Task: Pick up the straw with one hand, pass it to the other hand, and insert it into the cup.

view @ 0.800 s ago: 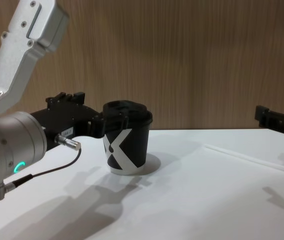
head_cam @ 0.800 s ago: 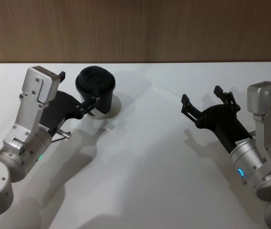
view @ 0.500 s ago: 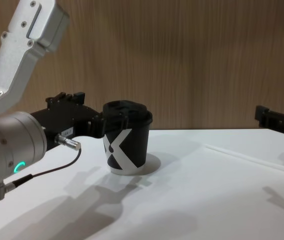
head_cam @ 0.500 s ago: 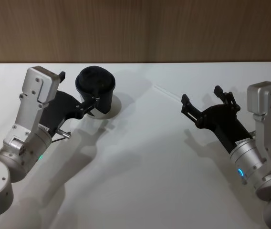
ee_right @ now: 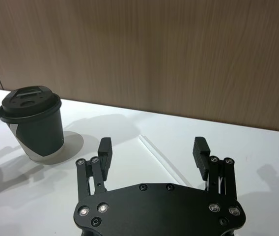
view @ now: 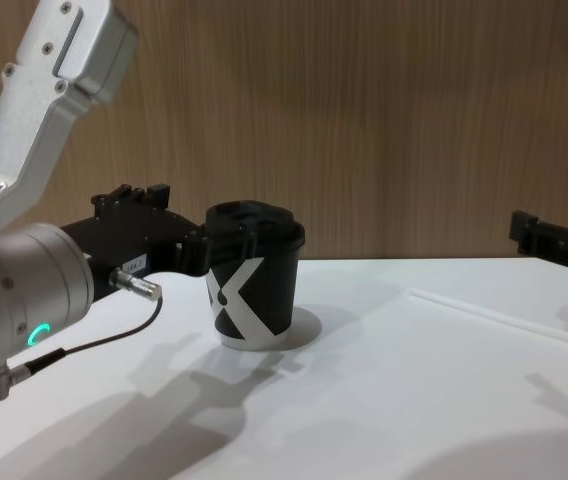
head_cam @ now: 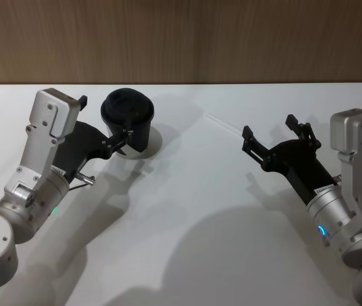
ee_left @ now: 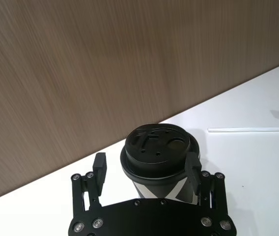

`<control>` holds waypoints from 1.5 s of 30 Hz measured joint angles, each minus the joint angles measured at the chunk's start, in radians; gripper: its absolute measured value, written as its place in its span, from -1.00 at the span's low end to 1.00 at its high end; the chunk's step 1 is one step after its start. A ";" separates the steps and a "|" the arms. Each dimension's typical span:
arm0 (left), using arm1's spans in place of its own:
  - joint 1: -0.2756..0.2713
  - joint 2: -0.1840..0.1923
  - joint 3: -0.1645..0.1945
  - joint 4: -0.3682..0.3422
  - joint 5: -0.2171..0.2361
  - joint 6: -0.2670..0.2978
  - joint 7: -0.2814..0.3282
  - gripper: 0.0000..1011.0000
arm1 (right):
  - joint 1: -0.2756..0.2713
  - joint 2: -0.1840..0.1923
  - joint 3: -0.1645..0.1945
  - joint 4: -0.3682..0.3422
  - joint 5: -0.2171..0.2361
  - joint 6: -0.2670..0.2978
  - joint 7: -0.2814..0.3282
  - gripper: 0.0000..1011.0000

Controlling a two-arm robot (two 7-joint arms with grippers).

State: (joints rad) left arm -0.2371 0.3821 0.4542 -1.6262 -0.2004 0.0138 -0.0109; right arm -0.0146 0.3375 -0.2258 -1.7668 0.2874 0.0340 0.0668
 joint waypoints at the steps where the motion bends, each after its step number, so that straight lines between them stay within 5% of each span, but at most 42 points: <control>1: 0.000 0.000 0.000 0.000 0.000 0.000 0.000 0.98 | 0.000 0.000 0.000 0.000 0.000 0.000 0.000 0.98; 45: 0.000 0.000 0.000 0.000 0.000 0.000 0.000 0.98 | 0.015 0.012 0.014 0.012 -0.001 -0.008 0.015 0.98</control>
State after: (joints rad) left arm -0.2371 0.3821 0.4542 -1.6262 -0.2004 0.0138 -0.0109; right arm 0.0002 0.3498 -0.2122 -1.7548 0.2860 0.0260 0.0823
